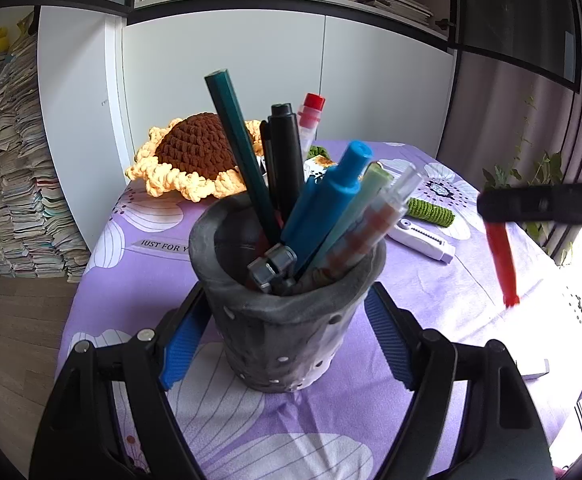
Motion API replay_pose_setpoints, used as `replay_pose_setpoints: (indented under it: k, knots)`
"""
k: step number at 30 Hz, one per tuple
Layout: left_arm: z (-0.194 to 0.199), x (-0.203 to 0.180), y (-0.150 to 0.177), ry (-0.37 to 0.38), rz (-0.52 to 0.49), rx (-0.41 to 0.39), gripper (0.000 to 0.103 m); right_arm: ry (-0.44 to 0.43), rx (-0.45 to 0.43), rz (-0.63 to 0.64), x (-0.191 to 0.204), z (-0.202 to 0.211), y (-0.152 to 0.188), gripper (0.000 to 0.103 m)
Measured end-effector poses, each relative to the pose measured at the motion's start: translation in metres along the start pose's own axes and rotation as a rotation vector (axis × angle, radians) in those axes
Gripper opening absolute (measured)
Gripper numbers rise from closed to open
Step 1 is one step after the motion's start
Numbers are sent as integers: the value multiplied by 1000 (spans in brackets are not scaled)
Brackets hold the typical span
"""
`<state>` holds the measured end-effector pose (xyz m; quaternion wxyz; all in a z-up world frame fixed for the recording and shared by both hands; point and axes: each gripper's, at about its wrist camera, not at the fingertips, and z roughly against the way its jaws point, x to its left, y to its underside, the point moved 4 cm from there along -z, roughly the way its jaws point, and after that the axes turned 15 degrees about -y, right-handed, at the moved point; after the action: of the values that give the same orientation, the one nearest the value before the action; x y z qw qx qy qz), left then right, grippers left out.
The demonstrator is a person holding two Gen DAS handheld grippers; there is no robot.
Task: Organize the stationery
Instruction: 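Lift the orange marker toward the gray cup with the right gripper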
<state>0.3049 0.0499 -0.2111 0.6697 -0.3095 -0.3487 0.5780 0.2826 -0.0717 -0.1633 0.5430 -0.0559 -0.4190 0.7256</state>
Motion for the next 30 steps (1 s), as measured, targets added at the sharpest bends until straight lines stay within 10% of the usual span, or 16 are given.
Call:
replay_pose_setpoints:
  k: [30]
  knots:
    - [4, 5, -4, -3, 24, -38, 70, -286, -238, 106, 37, 22, -71, 15]
